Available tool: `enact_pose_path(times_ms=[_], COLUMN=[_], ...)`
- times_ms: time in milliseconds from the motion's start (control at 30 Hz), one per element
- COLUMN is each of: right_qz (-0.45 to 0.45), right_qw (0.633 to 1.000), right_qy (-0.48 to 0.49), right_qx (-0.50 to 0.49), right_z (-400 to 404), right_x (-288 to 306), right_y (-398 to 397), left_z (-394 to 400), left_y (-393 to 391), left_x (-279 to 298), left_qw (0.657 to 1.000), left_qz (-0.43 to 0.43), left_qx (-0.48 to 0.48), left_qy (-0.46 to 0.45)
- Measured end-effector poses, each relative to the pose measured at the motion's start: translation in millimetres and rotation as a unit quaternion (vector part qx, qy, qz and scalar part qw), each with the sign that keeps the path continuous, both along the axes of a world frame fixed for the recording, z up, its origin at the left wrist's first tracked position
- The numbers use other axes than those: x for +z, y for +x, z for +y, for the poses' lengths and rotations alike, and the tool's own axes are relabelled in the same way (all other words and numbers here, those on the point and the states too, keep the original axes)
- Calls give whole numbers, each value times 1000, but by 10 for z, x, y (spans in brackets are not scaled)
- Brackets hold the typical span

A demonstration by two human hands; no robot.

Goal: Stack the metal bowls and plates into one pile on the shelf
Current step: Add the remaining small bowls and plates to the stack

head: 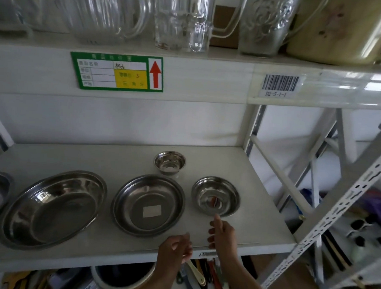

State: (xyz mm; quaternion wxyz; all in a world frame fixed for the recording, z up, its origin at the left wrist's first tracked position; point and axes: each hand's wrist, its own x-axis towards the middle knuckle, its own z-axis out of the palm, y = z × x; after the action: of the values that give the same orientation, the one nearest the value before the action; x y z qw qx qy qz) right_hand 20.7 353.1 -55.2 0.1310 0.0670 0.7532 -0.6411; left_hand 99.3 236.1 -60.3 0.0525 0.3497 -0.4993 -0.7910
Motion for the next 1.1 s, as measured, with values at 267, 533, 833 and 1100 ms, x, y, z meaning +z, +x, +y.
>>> enact_pose_path(times_ms=[267,533,833,1100], right_qz=[5,2,-8,-12], right_qw=[999,997,995,993], right_qy=[10,1,23,28], right_qx=[-52,-72,-95,-111], right_z=[373,569,583,580], right_x=[37,78,69,118], right_y=[-171,-381,-619,-798], left_z=[289,353,320,321], left_y=[-362,-656,-864,-1034], left_x=[158,230,256,222], left_qw=[998,999,999,997], left_qz=[-6,-28,-45,-63], left_qx=[-42,-21,-10,-3], left_qy=[-35,-13,28,48])
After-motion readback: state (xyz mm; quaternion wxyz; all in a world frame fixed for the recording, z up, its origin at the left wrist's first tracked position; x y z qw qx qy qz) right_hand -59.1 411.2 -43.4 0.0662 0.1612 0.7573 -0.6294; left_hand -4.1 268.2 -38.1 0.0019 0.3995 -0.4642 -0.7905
